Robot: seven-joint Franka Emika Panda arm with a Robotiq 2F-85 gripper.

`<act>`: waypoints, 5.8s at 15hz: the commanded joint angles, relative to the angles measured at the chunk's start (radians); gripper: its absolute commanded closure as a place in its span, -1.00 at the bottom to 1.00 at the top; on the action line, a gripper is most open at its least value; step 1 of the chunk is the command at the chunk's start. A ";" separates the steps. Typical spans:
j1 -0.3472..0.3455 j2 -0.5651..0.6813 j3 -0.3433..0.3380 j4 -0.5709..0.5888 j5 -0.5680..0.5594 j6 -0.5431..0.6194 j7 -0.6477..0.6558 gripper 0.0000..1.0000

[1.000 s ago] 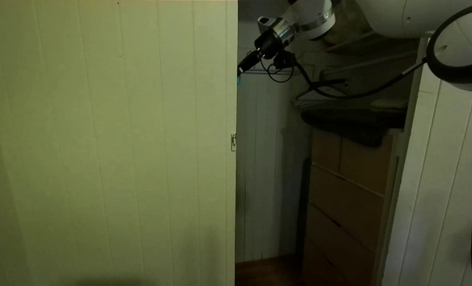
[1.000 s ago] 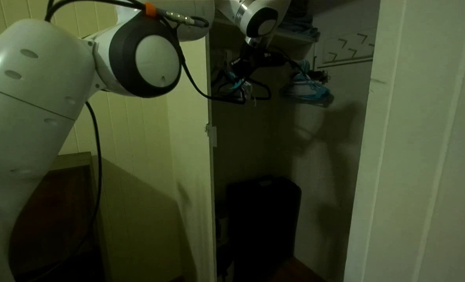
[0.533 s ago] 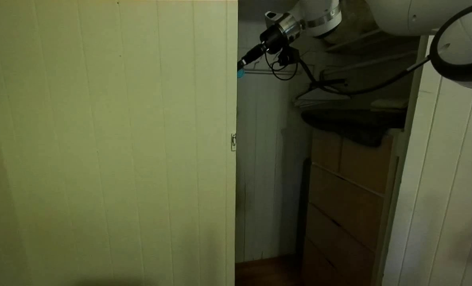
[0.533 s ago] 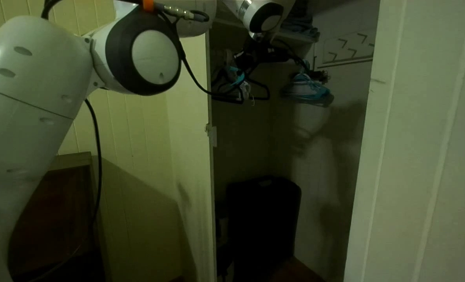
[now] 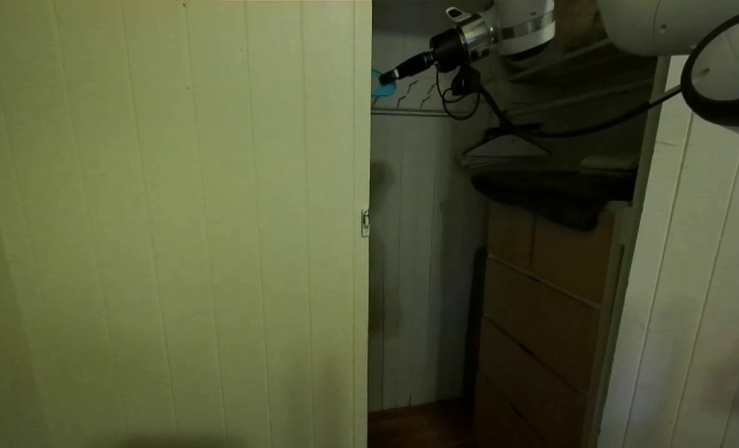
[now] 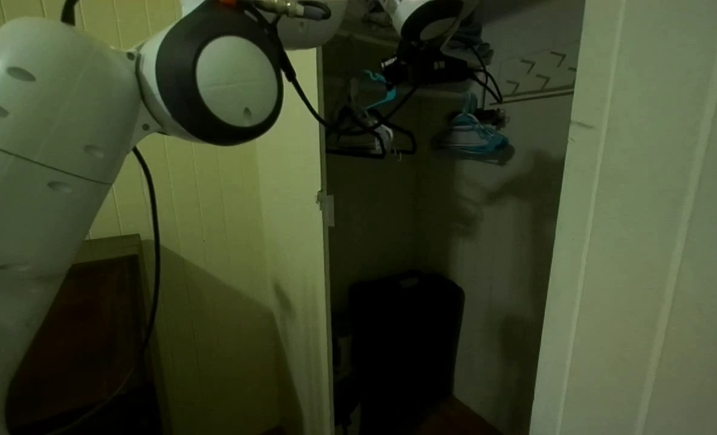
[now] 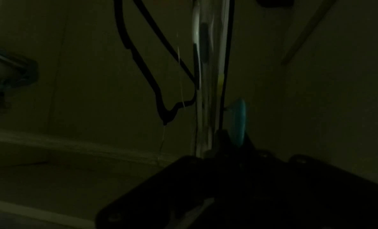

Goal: Move one blue hanger to the right side of the rail.

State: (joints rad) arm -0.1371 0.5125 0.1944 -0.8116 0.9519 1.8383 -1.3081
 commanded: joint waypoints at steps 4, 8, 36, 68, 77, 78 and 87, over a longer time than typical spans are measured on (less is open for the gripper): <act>-0.029 -0.069 -0.013 -0.096 -0.006 -0.037 0.051 0.96; -0.046 -0.112 -0.027 -0.131 -0.016 -0.118 0.107 0.96; -0.072 -0.432 -0.120 -0.528 -0.323 0.339 0.182 0.96; -0.076 -0.075 -0.176 -0.015 -0.529 0.091 0.166 0.96; -0.096 -0.005 -0.097 0.011 -0.387 0.130 0.036 0.85; -0.098 0.003 -0.093 0.022 -0.381 0.130 0.035 0.85; -0.101 0.215 0.030 0.268 -0.287 0.105 -0.234 0.96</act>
State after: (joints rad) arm -0.2436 0.6055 0.1760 -0.7156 0.6346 1.9676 -1.4420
